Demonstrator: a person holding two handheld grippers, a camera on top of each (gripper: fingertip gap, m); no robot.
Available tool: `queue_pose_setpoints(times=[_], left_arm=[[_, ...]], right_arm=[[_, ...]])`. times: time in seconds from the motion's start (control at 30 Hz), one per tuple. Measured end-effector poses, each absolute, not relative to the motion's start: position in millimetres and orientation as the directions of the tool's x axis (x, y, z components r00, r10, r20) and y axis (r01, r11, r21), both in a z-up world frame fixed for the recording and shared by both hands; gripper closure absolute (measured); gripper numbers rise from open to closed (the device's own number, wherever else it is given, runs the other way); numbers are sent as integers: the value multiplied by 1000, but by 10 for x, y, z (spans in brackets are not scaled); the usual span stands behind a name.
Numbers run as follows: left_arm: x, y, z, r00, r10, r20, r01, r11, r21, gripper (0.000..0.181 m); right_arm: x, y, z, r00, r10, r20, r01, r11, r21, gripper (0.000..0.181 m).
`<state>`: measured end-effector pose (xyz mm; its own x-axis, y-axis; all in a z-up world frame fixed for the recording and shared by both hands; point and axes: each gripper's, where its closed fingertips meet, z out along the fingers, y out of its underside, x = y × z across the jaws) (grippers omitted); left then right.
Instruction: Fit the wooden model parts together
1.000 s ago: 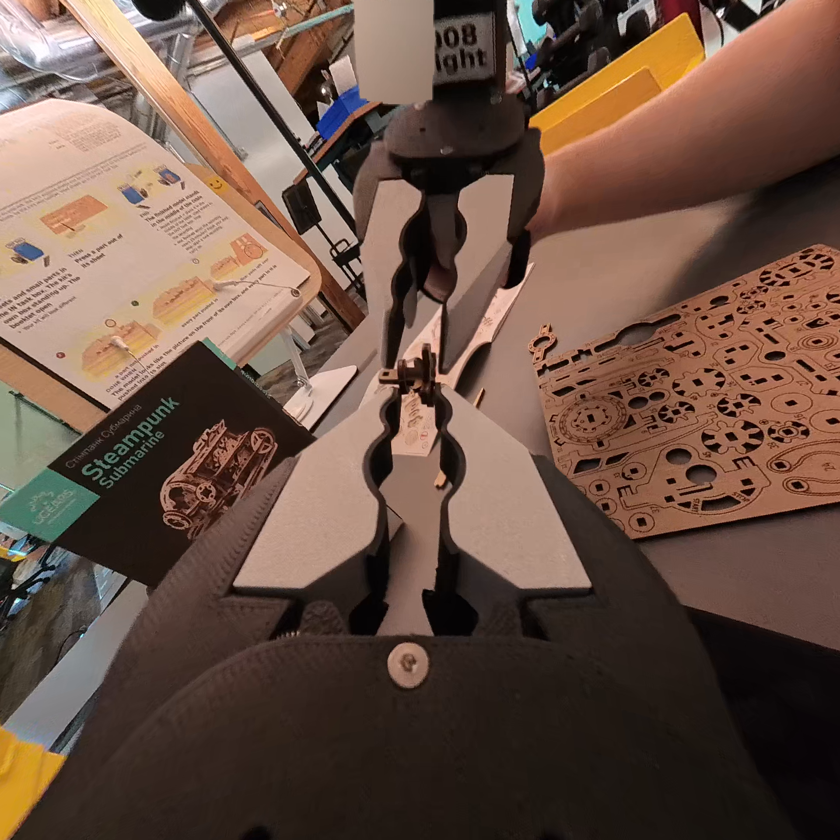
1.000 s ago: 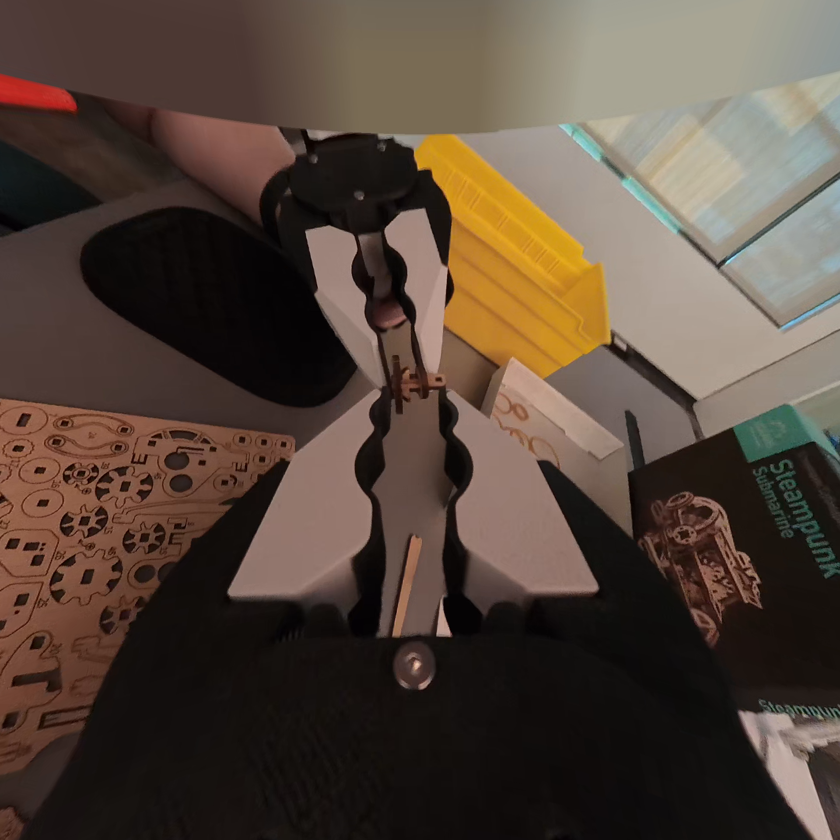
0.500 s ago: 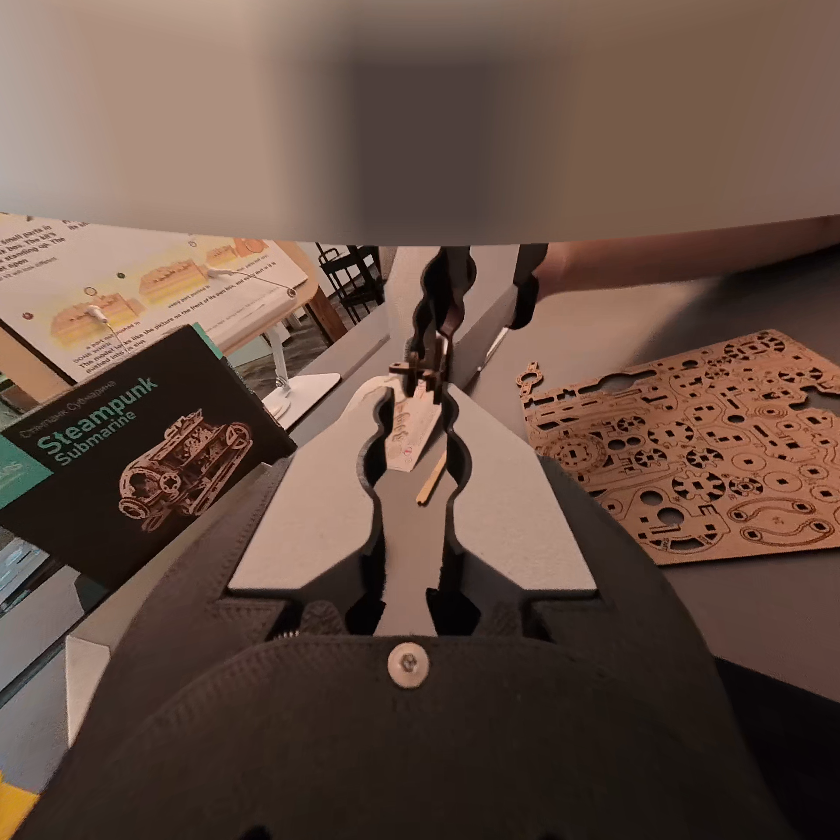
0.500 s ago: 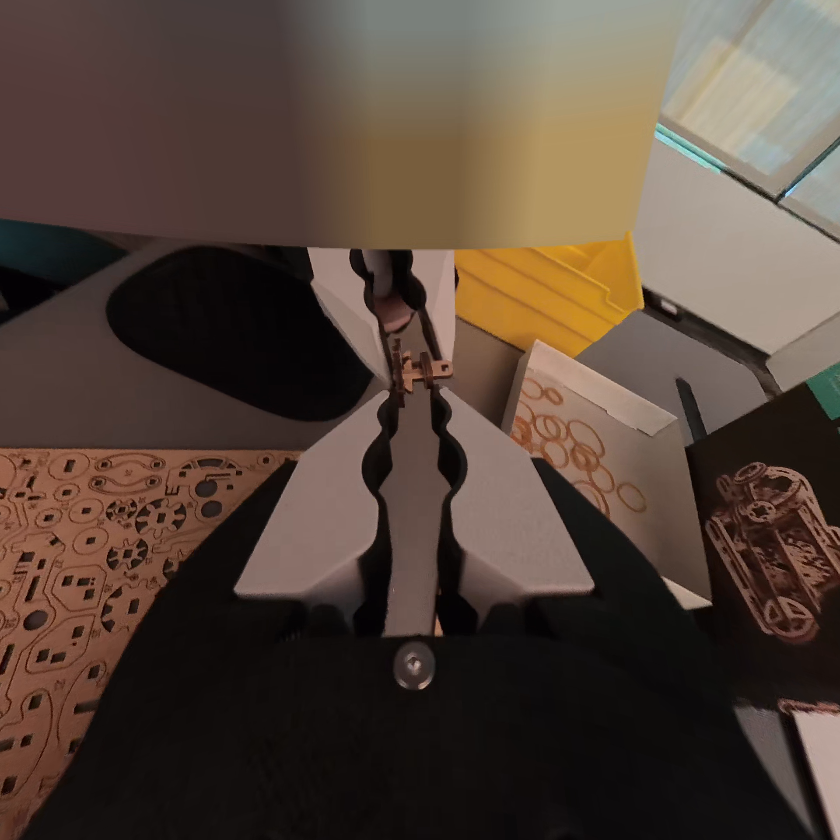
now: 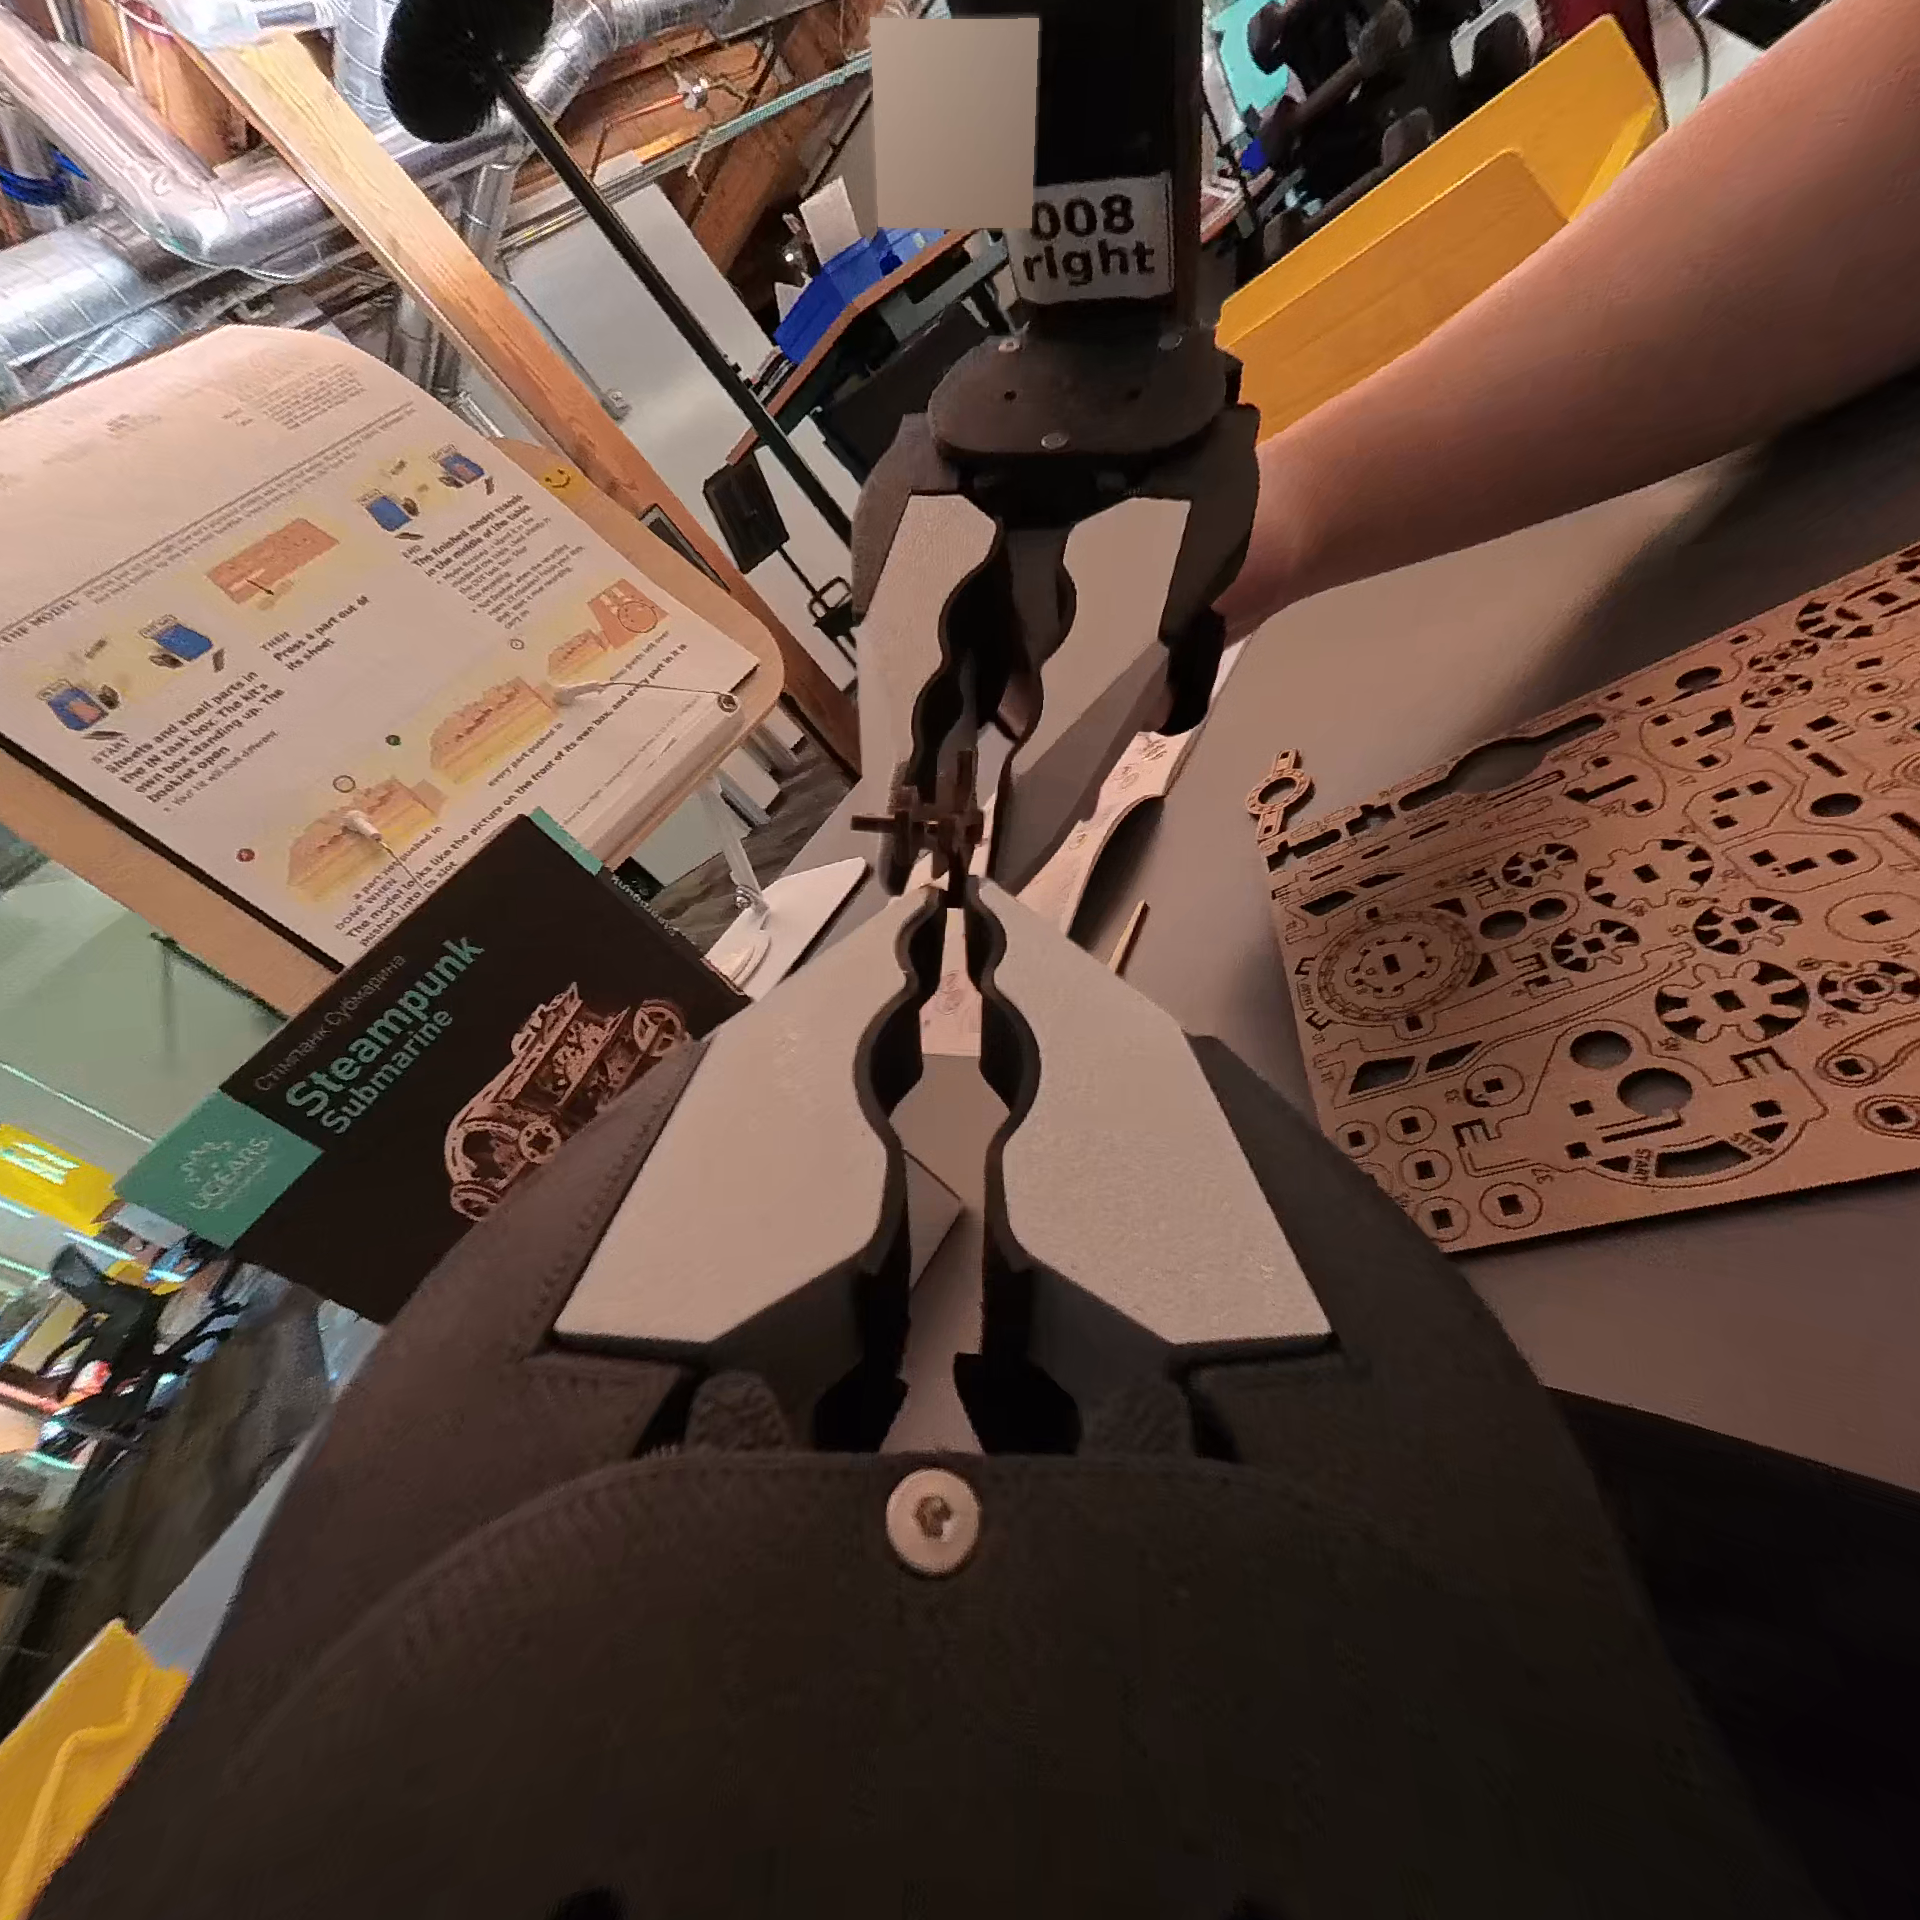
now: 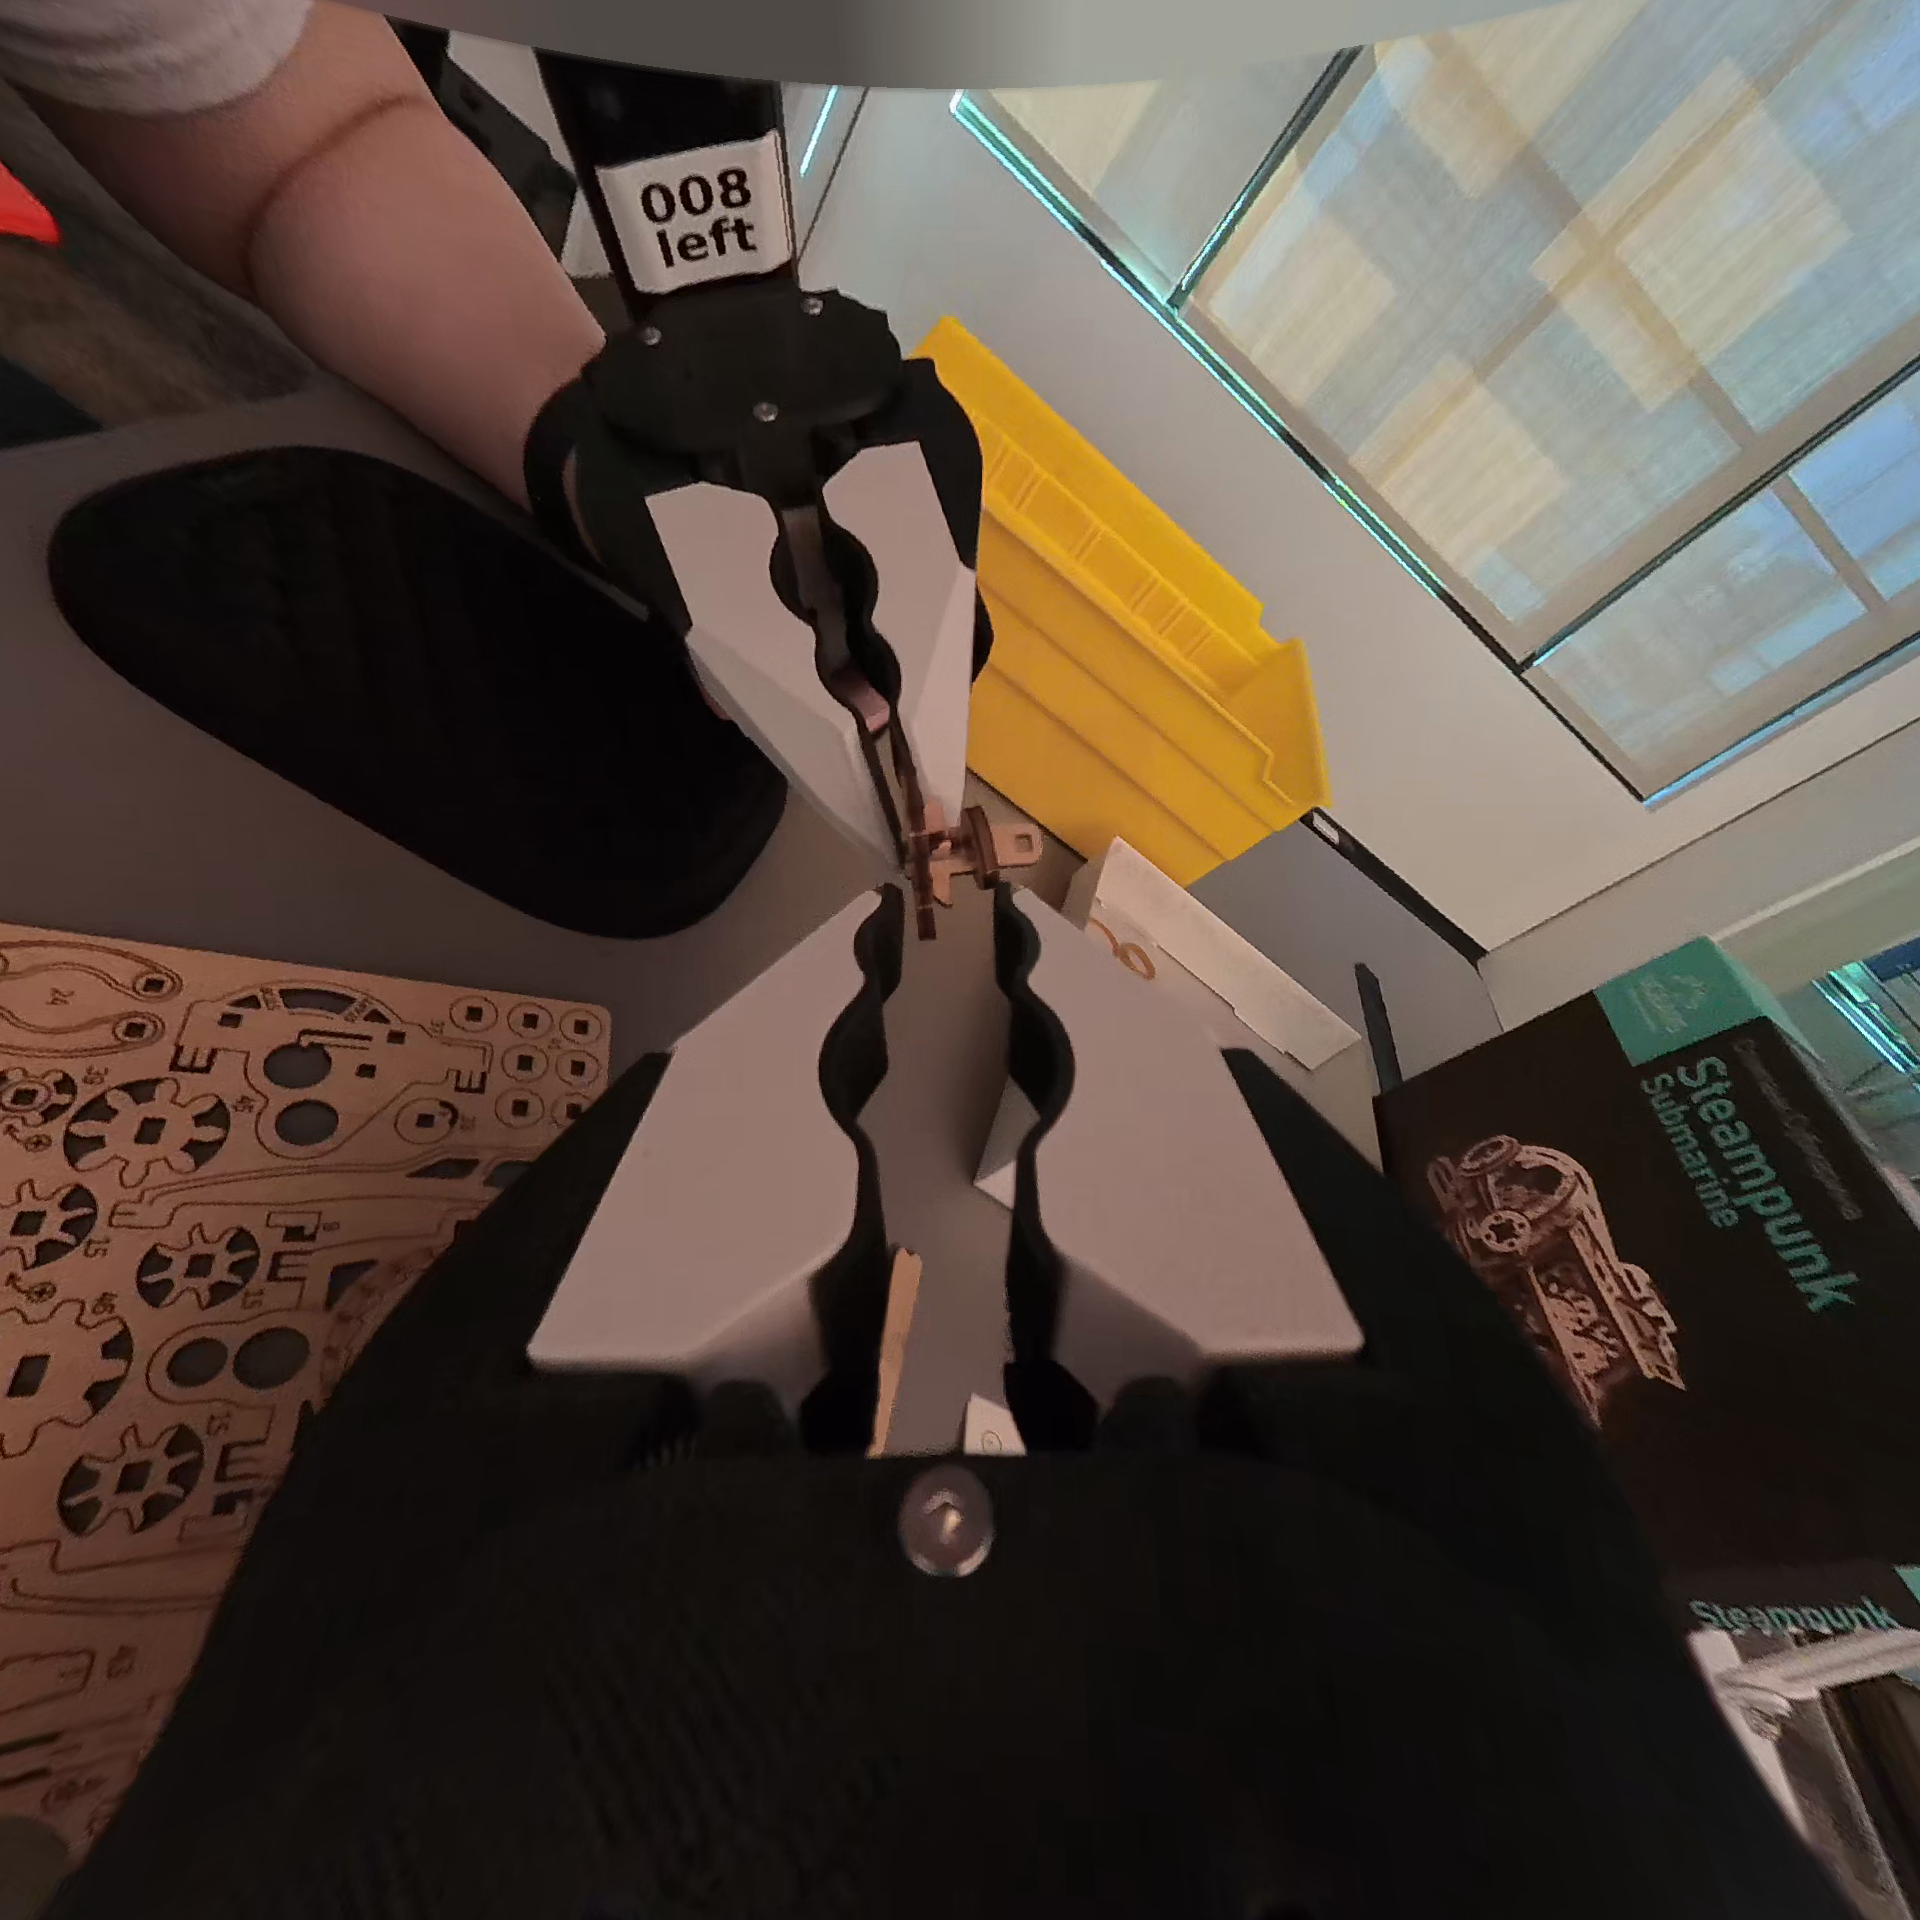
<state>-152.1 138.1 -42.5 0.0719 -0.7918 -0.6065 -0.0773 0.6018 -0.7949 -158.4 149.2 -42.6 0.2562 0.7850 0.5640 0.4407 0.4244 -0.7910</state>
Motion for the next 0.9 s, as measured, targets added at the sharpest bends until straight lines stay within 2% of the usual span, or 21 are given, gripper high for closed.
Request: queue_pose_setpoints(times=[0.07,0.23,0.37,0.47,0.53,0.67,0.77,0.9], left_arm=[[-1529,1428,-412,106,-761,-640,-97,633,-768,181],[-1529,1490,-443,162,-585,-794,-192,771,-607,181],[-1540,1538,-452,186,-420,-888,-266,849,-457,181],[-1551,1539,-437,182,-282,-942,-308,893,-327,181],[-1553,1537,-435,175,-198,-964,-332,910,-247,181],[-1554,1549,-442,163,-97,-982,-370,917,-152,181],[-1558,1540,-417,167,-46,-985,-383,917,-108,181],[-1560,1513,-396,165,16,-986,-395,917,-51,181]], right_arm=[[-1563,1523,-425,263,763,590,470,432,-769,163],[-1559,1549,-387,279,715,642,499,463,-732,160],[-1520,1577,-404,234,613,754,586,530,-613,154],[-1524,1514,-357,227,625,747,556,546,-626,155],[-1548,1446,-316,240,714,657,486,498,-718,156],[-1536,1458,-222,307,887,344,324,243,-914,148],[-1505,1570,-215,370,917,148,261,50,-964,139],[-1606,1467,-292,282,944,-175,189,-233,-954,135]])
